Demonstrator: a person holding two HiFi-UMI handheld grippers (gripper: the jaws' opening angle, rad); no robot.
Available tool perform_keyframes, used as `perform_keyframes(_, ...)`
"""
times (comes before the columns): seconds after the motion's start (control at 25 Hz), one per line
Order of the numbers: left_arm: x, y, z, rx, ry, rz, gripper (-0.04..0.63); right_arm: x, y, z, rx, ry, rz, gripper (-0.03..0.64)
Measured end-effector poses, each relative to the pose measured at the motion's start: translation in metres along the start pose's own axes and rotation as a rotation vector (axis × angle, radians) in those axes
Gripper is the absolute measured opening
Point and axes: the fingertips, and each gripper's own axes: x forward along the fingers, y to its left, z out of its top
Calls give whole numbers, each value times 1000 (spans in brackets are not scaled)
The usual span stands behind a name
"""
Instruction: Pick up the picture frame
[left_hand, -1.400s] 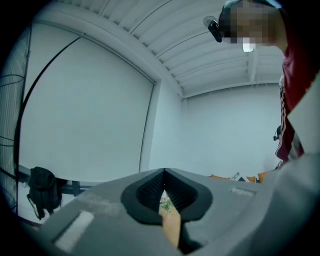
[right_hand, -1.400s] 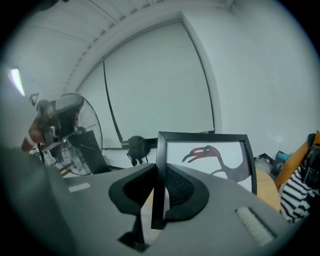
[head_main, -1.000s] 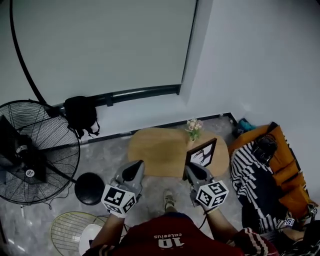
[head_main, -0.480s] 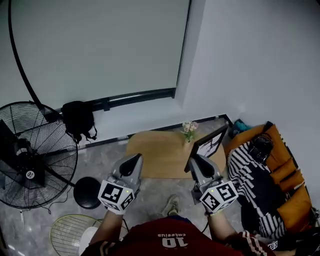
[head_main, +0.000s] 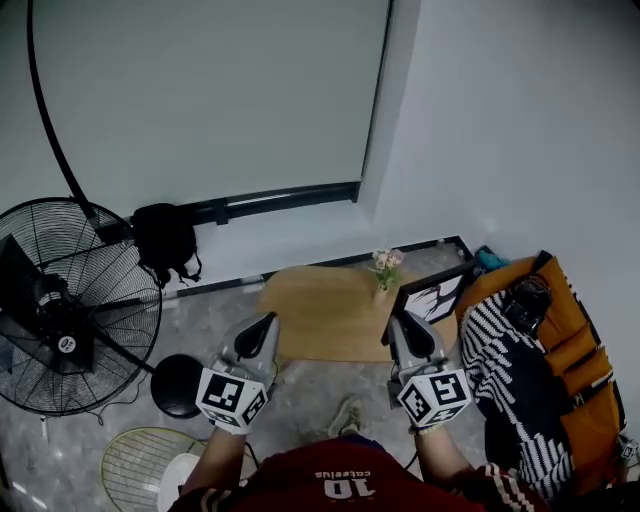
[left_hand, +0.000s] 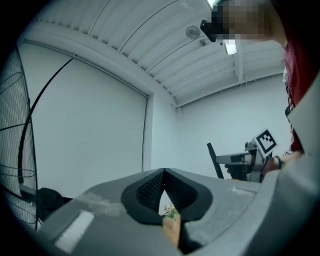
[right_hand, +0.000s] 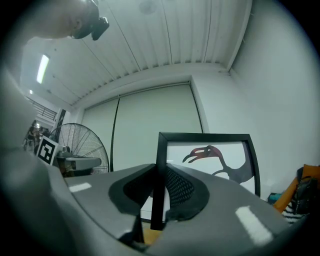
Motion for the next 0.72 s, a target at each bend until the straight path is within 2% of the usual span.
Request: perform_keyframes(0.72, -6, 2, 2, -39, -20, -14, 0, 0, 6, 4, -36, -8, -11, 63)
